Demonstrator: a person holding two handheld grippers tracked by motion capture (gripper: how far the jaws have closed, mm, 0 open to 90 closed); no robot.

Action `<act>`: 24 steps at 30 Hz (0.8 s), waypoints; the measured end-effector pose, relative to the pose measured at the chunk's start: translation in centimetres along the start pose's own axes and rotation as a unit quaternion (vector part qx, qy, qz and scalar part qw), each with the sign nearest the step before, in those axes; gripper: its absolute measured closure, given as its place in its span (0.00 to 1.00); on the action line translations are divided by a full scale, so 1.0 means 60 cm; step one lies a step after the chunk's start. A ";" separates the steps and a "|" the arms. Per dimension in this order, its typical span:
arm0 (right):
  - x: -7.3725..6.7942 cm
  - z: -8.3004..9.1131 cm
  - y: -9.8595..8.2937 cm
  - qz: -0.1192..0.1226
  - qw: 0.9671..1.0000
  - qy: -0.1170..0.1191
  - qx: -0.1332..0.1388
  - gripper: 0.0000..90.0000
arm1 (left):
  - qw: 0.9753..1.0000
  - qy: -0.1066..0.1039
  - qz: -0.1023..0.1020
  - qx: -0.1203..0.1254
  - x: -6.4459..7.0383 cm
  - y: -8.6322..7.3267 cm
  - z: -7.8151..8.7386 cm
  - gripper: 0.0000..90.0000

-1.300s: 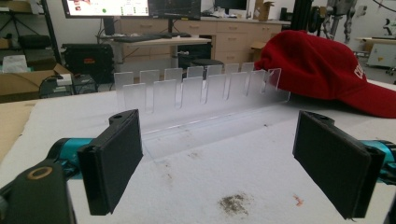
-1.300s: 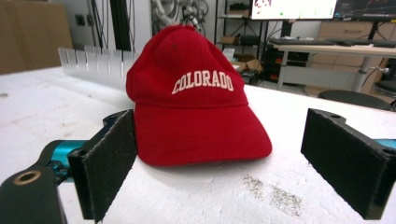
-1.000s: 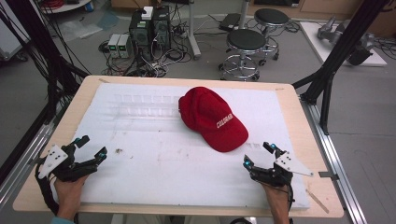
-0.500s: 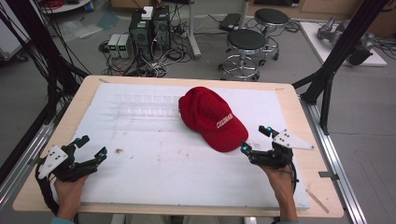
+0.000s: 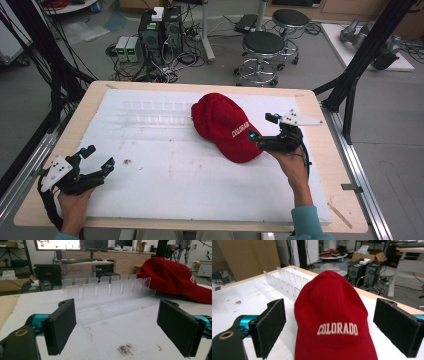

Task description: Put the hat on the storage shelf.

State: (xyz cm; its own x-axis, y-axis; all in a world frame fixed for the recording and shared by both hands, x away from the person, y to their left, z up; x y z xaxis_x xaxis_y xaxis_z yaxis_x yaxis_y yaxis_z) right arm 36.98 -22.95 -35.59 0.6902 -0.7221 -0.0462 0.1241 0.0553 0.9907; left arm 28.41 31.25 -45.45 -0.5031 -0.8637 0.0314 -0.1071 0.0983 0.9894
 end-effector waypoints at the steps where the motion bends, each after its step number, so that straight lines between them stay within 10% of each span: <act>1: 0.002 -0.007 0.004 0.001 1.000 0.004 -0.006 0.11 | 1.000 -0.001 -0.001 -0.001 0.000 0.000 0.000 0.18; 14: 0.026 -0.090 0.030 0.002 0.998 0.009 -0.062 0.11 | 1.000 -0.001 -0.001 0.000 0.000 0.000 0.000 0.18; 24: 0.029 -0.145 0.027 0.010 0.989 0.022 -0.144 0.11 | 1.000 -0.001 0.000 0.001 0.000 0.000 0.000 0.18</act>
State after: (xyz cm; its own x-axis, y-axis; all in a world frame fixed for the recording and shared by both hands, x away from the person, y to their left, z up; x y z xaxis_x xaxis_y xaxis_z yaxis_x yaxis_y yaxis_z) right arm 44.60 -18.10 -35.18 0.7238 -0.6889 -0.0382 0.3036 0.2683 0.9142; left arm 28.40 31.26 -45.45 -0.5041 -0.8631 0.0319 -0.1080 0.0996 0.9892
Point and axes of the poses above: each handheld gripper's, and its own axes: z roughly backward along the jaws, y roughly out of its top, x roughly to its right, the point moved 3 cm from there along -z, roughly forward along the jaws, and after that the axes turned 10 degrees about x, right-handed, at the moved point
